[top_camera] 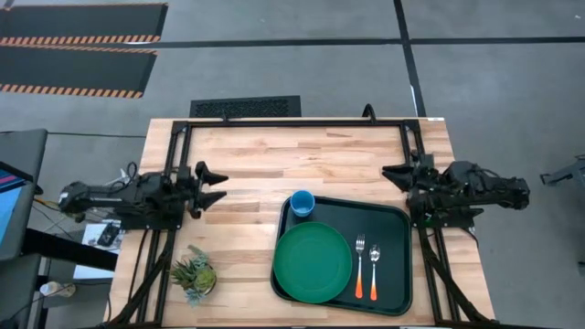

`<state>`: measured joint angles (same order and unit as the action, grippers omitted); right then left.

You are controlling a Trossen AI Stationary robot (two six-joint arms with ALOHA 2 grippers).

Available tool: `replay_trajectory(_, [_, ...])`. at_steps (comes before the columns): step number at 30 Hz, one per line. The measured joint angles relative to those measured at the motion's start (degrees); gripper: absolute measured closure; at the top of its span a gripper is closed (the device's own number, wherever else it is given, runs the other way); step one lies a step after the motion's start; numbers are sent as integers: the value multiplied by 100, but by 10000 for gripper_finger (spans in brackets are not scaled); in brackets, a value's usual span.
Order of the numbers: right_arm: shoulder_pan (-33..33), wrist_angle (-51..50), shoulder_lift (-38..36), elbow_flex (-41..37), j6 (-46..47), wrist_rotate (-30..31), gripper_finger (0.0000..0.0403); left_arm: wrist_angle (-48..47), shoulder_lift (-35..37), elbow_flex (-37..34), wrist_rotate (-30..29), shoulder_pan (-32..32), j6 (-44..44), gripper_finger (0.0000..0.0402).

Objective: Pick and place plate/cup/fork/spoon on tray
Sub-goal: Return to Home Position

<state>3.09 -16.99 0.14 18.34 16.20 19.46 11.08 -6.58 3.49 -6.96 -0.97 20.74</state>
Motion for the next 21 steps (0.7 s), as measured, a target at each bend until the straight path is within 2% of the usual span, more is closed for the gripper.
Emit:
replay_trajectory(3, [-30,372,0,-354,-129,-1,295,-333,388,2,-131,-455,-337,117])
replay_trajectory(5, [-28,578,0,-645,-124,-4,295,-643,666,4,-133,-595,-361,117])
replay_trajectory(7, [-26,840,4,-950,-126,-18,295,-861,652,18,-130,-634,-336,117])
replay_trajectory(11, [-30,2181,1,-1745,-231,-169,295,-1040,649,-91,-110,-599,-296,117])
replay_trajectory(21, [-148,2111,54,-1787,-276,-234,294,-866,550,-289,230,-527,-508,117])
